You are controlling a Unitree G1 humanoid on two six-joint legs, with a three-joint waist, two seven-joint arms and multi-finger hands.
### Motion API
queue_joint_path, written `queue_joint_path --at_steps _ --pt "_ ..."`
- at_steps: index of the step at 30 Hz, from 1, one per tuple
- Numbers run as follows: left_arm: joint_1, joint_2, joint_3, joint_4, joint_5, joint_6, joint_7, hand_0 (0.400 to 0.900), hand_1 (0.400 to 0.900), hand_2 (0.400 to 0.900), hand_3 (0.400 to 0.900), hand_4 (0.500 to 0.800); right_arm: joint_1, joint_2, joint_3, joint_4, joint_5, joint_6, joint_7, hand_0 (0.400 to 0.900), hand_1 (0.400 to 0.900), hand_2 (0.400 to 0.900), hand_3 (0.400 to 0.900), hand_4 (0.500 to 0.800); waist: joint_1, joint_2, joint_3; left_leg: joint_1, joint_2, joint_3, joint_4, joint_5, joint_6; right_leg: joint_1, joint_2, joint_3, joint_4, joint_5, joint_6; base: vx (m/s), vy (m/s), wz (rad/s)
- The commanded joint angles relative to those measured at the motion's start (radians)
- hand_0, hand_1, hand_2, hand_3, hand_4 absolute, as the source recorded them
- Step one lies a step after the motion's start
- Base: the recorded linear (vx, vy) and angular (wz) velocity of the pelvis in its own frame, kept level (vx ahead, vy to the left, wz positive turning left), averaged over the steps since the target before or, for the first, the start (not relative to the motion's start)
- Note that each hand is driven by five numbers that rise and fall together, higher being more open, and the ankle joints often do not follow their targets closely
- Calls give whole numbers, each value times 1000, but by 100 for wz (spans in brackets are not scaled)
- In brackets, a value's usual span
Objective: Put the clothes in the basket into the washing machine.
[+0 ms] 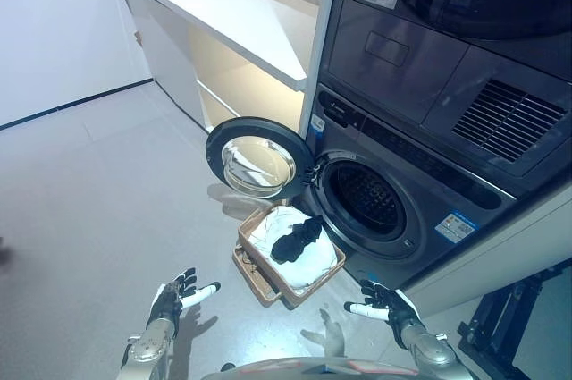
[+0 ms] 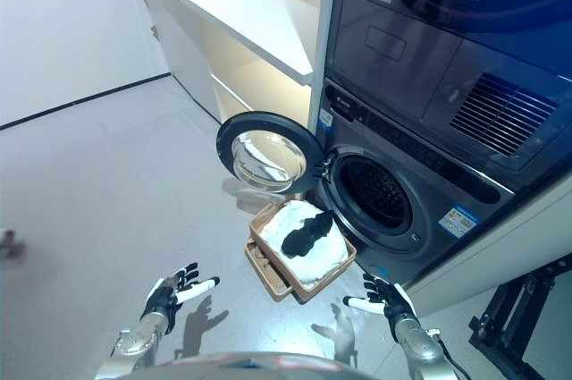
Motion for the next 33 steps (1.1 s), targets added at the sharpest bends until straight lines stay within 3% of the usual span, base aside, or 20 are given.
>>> queue_joint_path --at_steps 1,6,17,22,24,25,28,31,33 --pt "-52 27 48 -46 -17 -55 5 900 900 900 900 800 -52 -65 -5 -49 4 -50 -4 900 900 900 900 800 7 10 -34 10 64 16 18 -61 -28 -62 -1 -16 11 70 19 0 0 0" --pt "-62 16 56 -36 -52 -59 13 900 900 900 900 800 -64 -62 8 -41 0 -49 -5 900 900 900 900 800 5 11 -35 11 63 16 19 -62 -28 -61 -3 -15 13 68 18 0 0 0" --pt "-57 22 70 -30 -26 -64 31 900 900 900 900 800 -74 -64 8 -40 -9 -43 -6 900 900 900 900 800 7 4 -25 4 50 18 36 -74 -19 -68 -16 -11 28 68 24 1 13 0" --pt "-65 36 88 -9 -14 -72 38 900 900 900 900 800 -105 -83 3 -40 -27 -47 -9 900 900 900 900 800 12 -5 -20 -47 31 25 153 -119 -18 -75 -34 -1 47 63 27 7 37 -1" --pt "-87 45 92 -13 -24 -79 43 900 900 900 900 800 -120 -104 -9 -61 -20 -52 -11 900 900 900 900 800 10 -13 5 -128 6 63 273 -142 -24 -82 -56 -7 59 62 27 -117 77 39" --pt "-97 47 89 -23 -35 -83 45 900 900 900 900 800 -124 -111 -15 -69 -13 -56 -15 900 900 900 900 800 2 -16 21 -170 8 114 310 -141 -24 -94 -68 -19 64 65 28 -173 135 42" --pt "-93 28 88 -23 -68 -86 46 900 900 900 900 800 -143 -112 2 -60 -31 -48 -17 900 900 900 900 800 8 3 17 -163 -1 134 300 -163 0 -119 -91 -30 94 71 38 -12 184 8" --pt "-85 33 80 -35 -51 -86 48 900 900 900 900 800 -130 -85 -17 -48 4 -46 -11 900 900 900 900 800 -1 18 30 -152 -47 129 303 -185 49 -180 -145 14 250 73 55 16 276 8" --pt "-81 39 77 -36 -39 -76 41 900 900 900 900 800 -127 -70 -1 -41 4 -40 -4 900 900 900 900 800 -3 24 58 -127 -84 130 304 -201 90 -267 -183 55 435 145 31 -11 374 4"
